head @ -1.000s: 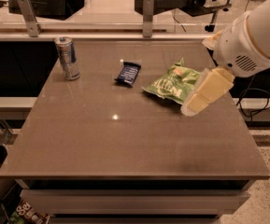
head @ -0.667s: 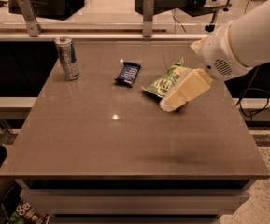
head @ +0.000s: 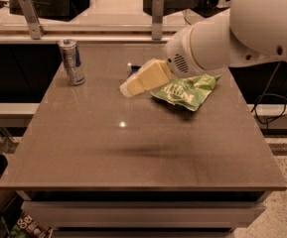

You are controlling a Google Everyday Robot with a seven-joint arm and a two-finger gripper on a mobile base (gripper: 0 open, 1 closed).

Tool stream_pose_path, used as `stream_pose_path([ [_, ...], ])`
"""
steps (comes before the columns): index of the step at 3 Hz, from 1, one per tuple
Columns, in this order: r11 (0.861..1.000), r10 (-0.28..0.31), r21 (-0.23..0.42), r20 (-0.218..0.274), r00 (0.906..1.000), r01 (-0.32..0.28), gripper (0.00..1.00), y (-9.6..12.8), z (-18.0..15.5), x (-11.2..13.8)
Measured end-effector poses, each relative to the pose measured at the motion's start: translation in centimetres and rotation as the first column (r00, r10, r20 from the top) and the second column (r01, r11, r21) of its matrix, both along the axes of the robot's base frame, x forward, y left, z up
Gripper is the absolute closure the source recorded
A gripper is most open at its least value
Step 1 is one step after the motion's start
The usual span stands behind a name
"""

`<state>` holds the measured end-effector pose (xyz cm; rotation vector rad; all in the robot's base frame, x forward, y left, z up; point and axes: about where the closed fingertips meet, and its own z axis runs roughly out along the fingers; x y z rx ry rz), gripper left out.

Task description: Pick redbull can

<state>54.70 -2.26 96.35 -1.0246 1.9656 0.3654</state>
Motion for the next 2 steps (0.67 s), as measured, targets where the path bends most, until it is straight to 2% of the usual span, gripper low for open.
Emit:
stream_pose_path([
  [2, 1.0, -0.013, -0.004, 0.007, 0.9999, 0.013, 0.0, 0.16, 0.25, 0.13],
])
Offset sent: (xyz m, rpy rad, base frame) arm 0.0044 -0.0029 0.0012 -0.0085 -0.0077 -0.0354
